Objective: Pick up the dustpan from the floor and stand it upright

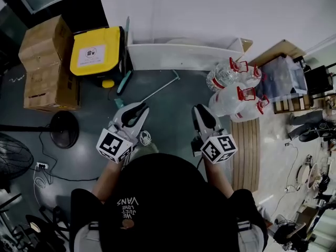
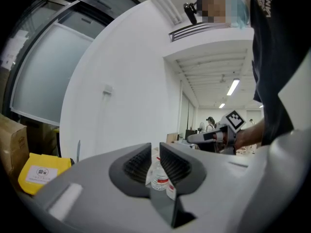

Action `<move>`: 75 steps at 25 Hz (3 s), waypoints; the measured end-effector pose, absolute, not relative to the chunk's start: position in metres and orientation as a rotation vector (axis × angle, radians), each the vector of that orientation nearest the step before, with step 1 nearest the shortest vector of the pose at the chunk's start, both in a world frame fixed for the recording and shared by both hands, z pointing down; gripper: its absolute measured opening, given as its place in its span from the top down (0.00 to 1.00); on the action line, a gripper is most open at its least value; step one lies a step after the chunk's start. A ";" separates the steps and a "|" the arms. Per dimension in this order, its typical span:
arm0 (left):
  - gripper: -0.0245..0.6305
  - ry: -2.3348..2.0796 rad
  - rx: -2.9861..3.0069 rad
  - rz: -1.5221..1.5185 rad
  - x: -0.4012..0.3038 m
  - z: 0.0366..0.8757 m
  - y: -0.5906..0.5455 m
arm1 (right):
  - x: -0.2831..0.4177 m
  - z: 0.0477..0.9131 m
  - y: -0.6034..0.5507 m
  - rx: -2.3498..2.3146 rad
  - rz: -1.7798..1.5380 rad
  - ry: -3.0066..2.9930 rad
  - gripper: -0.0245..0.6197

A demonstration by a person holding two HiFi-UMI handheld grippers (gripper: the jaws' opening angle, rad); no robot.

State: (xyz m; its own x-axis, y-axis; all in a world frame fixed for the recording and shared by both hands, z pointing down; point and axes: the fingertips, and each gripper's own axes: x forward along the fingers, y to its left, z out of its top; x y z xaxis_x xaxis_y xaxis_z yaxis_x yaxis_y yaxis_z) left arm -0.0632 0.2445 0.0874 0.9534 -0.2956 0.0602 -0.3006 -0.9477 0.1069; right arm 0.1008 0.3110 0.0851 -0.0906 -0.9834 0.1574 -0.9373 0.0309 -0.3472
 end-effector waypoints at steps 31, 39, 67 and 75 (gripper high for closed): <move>0.82 -1.012 2.716 0.144 -0.030 0.165 0.058 | 0.171 0.162 0.052 -1.786 -0.780 2.557 0.80; 0.77 -1.022 2.601 0.299 0.008 0.247 0.024 | 0.202 0.259 0.006 -1.810 -0.917 2.598 0.80; 0.70 -0.998 2.429 0.523 0.044 0.626 0.004 | 0.331 0.720 -0.034 -2.283 -1.471 2.565 0.76; 0.70 -1.055 2.361 0.560 0.043 0.715 0.003 | 0.352 0.832 -0.043 -2.282 -1.636 2.597 0.76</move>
State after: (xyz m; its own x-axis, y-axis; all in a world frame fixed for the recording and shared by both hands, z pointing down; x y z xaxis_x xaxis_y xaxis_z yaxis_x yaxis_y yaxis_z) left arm 0.0429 0.0028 0.7151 0.6169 -0.5683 0.5445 -0.7694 -0.5809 0.2655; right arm 0.3524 -0.0429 0.8320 -0.1434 -0.4492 0.8818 -0.9894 0.0433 -0.1388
